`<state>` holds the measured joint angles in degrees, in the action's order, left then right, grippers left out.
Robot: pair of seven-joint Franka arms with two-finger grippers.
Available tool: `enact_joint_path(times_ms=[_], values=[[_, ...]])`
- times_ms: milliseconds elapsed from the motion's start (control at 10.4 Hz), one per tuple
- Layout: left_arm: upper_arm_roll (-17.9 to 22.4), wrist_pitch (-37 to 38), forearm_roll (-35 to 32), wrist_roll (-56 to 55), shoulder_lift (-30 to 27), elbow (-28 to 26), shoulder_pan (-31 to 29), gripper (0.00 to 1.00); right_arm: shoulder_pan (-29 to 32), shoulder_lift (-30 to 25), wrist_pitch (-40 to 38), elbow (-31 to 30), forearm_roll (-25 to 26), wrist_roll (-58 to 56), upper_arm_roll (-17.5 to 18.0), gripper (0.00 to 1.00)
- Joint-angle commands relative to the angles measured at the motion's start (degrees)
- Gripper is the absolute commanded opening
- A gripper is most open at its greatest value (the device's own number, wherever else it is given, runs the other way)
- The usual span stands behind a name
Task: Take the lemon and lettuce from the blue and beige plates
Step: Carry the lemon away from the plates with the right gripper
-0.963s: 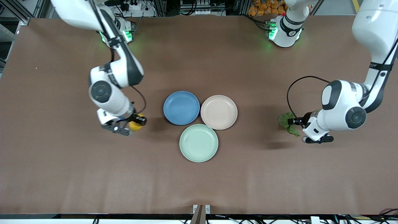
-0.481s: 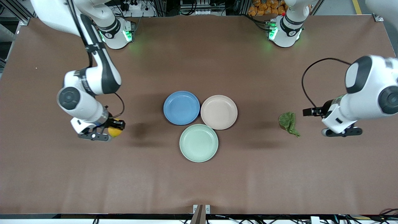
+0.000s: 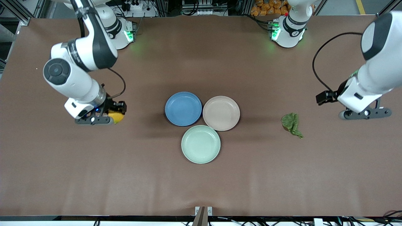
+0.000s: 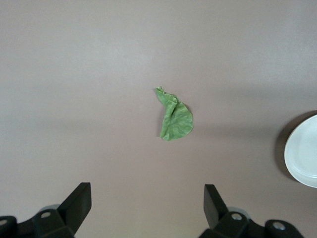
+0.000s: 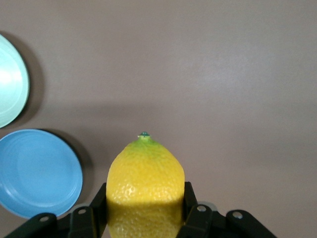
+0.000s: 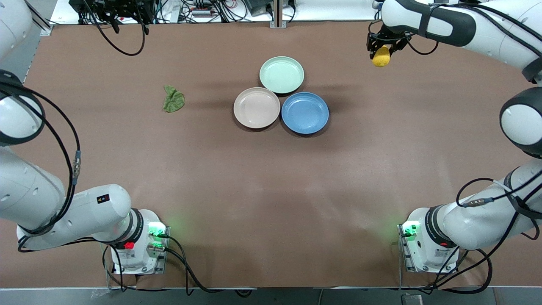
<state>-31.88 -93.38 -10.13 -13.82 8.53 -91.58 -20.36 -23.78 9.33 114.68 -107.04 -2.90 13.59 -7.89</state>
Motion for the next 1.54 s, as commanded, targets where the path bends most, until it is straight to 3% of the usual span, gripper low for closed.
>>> enact_joint_path(times_ms=[0, 193, 578, 867, 1059, 1444], values=[[-0.02, 0.92, -0.6, 0.2, -3.16, -0.79, -0.29, 1.0, 1.71, -0.64, 0.46, -0.81, 4.02, 0.64, -0.37, 0.0], [-0.02, 2.06, -0.33, 0.29, -4.74, -0.79, -0.38, 1.0, 5.74, 1.81, 5.18, -1.24, 8.08, -0.23, -0.37, 0.0], [-0.11, 2.07, -0.33, 0.29, -5.8, -0.79, -0.47, 1.0, 12.25, 9.72, 15.82, -1.77, 8.0, -6.37, -0.28, 0.0], [0.5, 1.98, 0.63, 0.29, -6.86, -0.79, 0.93, 1.0, 15.33, 14.91, 19.44, -1.51, 7.3, -11.29, -0.2, 0.0], [7.4, 1.98, 0.72, 0.29, -7.38, -0.79, 7.93, 1.0, 17.35, 16.67, 20.24, -1.42, 7.03, -14.28, -0.02, 0.0], [20.42, 1.98, 2.83, 0.37, -8.44, -0.97, 20.25, 1.0, 18.94, 19.67, 19.45, -1.68, -3.33, -21.76, -0.02, 0.0]])
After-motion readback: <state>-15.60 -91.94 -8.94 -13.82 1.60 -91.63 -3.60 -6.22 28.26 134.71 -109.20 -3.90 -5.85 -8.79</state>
